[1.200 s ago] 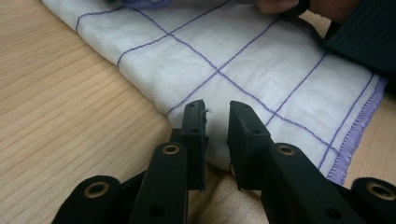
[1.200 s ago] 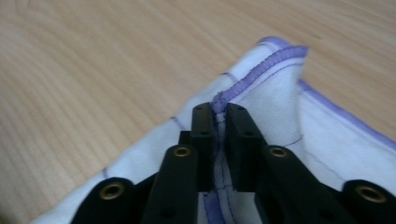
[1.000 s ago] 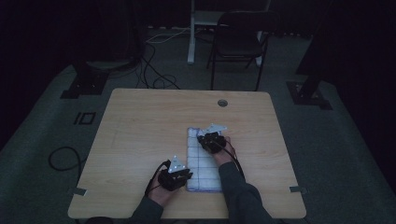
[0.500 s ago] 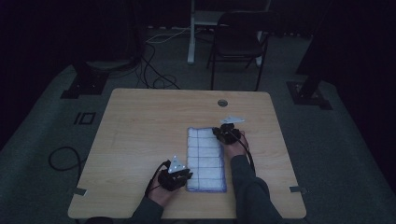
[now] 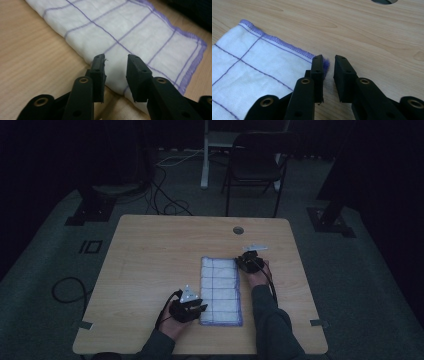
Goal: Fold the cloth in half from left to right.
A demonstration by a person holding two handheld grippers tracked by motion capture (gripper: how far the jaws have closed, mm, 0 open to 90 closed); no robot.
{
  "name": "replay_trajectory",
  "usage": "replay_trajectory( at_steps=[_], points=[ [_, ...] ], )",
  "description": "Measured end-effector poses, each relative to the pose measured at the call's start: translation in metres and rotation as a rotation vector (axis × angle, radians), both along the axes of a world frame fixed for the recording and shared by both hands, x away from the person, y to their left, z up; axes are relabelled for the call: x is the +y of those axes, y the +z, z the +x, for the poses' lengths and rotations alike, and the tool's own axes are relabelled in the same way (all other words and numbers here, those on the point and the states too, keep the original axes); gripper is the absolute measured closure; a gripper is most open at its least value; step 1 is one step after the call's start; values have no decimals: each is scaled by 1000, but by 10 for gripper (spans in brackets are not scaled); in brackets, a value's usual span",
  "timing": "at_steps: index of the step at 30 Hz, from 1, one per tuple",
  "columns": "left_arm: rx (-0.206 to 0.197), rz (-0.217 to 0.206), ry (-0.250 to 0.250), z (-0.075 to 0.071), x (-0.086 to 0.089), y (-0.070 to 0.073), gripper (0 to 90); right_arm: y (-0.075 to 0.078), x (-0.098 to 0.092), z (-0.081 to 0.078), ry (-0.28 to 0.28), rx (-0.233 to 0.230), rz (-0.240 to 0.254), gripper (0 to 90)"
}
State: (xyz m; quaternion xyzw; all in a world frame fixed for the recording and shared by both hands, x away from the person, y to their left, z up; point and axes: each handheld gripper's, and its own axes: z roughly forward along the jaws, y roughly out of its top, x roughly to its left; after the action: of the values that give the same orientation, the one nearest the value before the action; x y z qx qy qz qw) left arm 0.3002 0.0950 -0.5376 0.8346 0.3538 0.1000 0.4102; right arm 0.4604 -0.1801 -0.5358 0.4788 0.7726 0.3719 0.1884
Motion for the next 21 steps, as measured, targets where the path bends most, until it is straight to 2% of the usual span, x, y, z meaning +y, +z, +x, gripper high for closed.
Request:
replay_trajectory(
  at_steps=[2,3,7,9,12,21],
  points=[
    [-2,-3,6,2,1,2,671,1,0,0,-1,-3,1,774],
    [-6,-18,18,7,4,5,667,1,-1,0,-1,-4,-1,761],
    [-18,-17,30,14,6,8,657,2,-1,0,1,-2,3,734],
    [-25,-26,60,26,10,13,642,3,0,1,20,4,13,656],
    [-34,-32,81,35,11,17,639,4,3,0,38,-4,12,631],
    [-55,0,114,66,8,23,610,6,1,-1,38,-3,23,599]
  ],
)
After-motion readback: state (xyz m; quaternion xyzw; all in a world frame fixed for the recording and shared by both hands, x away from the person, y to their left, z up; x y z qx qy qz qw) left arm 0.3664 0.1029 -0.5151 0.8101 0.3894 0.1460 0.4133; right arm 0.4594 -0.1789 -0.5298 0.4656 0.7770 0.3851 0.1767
